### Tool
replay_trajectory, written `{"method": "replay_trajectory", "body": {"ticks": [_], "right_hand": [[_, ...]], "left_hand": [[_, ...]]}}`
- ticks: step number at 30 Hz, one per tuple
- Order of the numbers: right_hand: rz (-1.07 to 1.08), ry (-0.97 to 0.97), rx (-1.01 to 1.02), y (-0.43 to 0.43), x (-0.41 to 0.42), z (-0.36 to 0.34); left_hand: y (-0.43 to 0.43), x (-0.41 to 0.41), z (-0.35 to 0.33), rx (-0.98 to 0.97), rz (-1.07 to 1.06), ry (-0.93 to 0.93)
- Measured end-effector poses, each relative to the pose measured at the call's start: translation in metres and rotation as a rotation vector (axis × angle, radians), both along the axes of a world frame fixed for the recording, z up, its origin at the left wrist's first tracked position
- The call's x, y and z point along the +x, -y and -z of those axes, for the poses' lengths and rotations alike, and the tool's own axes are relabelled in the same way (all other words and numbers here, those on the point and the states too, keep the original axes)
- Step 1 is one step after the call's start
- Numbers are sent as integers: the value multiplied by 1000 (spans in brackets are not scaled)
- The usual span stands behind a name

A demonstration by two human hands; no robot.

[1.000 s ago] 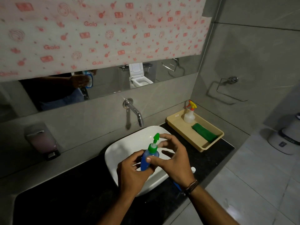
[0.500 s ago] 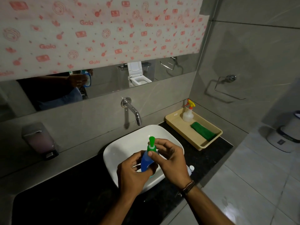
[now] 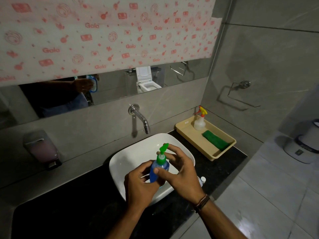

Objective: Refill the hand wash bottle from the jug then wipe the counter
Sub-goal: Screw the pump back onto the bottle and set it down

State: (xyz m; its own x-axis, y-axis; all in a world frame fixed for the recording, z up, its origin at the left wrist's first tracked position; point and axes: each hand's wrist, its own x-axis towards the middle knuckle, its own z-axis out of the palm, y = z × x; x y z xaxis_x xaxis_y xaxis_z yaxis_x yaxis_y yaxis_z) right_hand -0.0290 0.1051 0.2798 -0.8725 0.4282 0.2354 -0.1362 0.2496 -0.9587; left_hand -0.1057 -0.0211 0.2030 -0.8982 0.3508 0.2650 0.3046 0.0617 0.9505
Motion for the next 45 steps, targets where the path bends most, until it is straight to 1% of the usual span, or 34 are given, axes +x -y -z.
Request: {"method": "replay_trajectory", "body": {"ticks": [4,5,9,11,14,16,19,21,23,26,29,31,34,41,43,45], "right_hand": [[172,-41,35,-6,4,4],[162,-35,35,-8,5,4],[-69,35,-20,-7,2,2],[-43,11,-35,-6,2,2],[86,-35,17,-9,5,4],[101,-27,50,-14,6,4],[-96,75,36,-17,2,0],[-199,92,10,-19,-1,-2],[-168,57,-12,-21,-3,-2],[-23,12,-52,-15,-7,-1],[76,4,-27,-12,-12,4],[15,19,-19,-16,-12,4],[-97,9,-87,-22,-12,0],[65,-82,-93,-13,-19,8],[60,-60,-55,-14,-18,8],[5,-27,8,-19,-15,4]], "left_hand": [[0,2,-5,24,-36,-9],[0,3,-5,21,-42,-13],[1,4,2,-8,-26,22],[1,4,2,-12,-29,29],[1,5,-2,-11,-46,22],[2,6,-4,-13,-49,29],[2,5,-4,-16,-42,46],[0,5,-4,-30,-33,35],[-1,6,-5,-34,-30,27],[-3,7,-8,-31,-30,22],[-4,7,-11,-26,-30,3],[-3,5,-11,-28,-20,-19],[-3,4,-10,-50,-22,-42],[-6,5,-11,-31,-28,-50],[-5,3,-8,-38,-28,-50],[-4,1,-3,-49,-28,-45]]}}
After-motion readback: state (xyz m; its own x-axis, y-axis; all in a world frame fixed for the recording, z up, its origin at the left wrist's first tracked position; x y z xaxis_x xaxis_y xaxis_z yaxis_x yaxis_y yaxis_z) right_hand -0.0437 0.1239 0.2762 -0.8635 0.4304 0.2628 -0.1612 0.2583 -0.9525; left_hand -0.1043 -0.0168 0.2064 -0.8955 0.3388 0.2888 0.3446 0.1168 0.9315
